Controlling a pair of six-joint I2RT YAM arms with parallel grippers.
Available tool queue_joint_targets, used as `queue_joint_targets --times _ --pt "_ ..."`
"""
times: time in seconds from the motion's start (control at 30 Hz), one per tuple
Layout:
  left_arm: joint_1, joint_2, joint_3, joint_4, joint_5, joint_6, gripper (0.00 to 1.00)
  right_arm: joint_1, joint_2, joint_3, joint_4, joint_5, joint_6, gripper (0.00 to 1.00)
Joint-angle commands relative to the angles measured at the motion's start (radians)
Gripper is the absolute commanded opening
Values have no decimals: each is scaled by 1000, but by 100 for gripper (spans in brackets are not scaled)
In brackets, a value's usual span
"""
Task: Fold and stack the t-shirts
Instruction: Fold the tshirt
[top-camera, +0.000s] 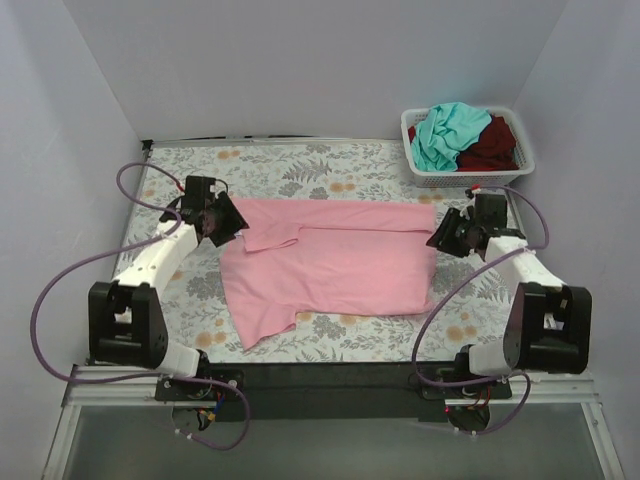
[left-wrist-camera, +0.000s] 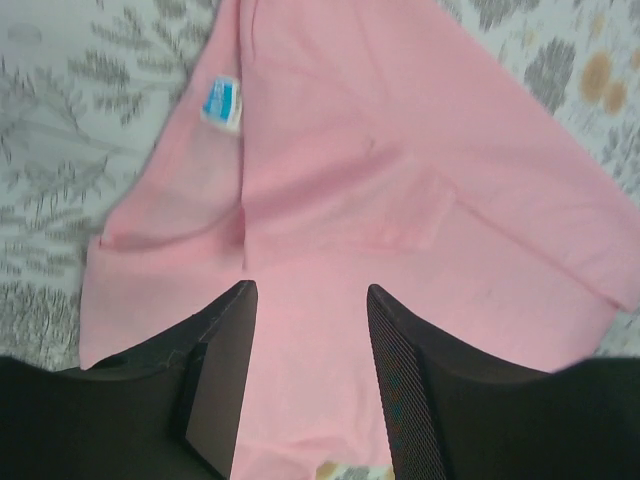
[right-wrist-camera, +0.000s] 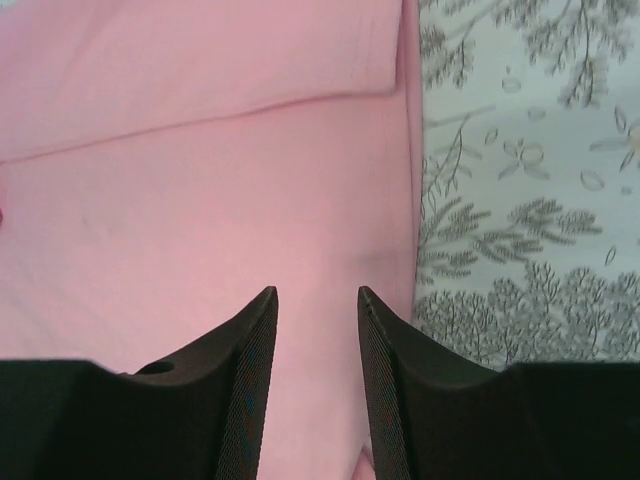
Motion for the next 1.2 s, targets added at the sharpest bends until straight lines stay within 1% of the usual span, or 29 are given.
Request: queue_joint_targets --times 0.0,0.03,0.07,0.1,0.17,0.3,0.57,0.8,0.93,1.03,1.1,1.17 --pt "-46 -129 -122 -81 -22 34 47 4 -127 -105 -84 31 55 44" --pt "-59 -161 -180 -86 -23 34 48 4 -156 -118 -103 57 64 47" --pt "-63 -227 -204 -88 -24 34 48 3 -182 -138 -114 74 73 47" --pt "-65 -253 -232 -86 -27 33 48 3 -230 -155 -124 107 82 48" --pt "-66 -327 -302 -63 -47 36 49 3 -282 -195 -172 123 96 49" --pt "-66 -393 -363 -25 -96 48 49 1 -354 -267 -221 140 136 48" --pt "-68 -448 -447 75 -159 65 50 1 -405 -330 -315 120 185 48" --pt "-66 -444 -442 89 -188 72 50 1 -371 -344 -315 22 195 48" --pt "-68 -447 -441 89 -197 74 50 0 -374 -359 -328 11 193 47" --pt "-68 -448 -441 89 -200 74 50 1 -394 -363 -351 26 187 43" --pt "-68 -444 -441 89 -199 74 50 1 -406 -357 -367 46 179 39" --pt "-68 -444 -441 89 -197 74 50 1 -414 -341 -393 59 173 26"
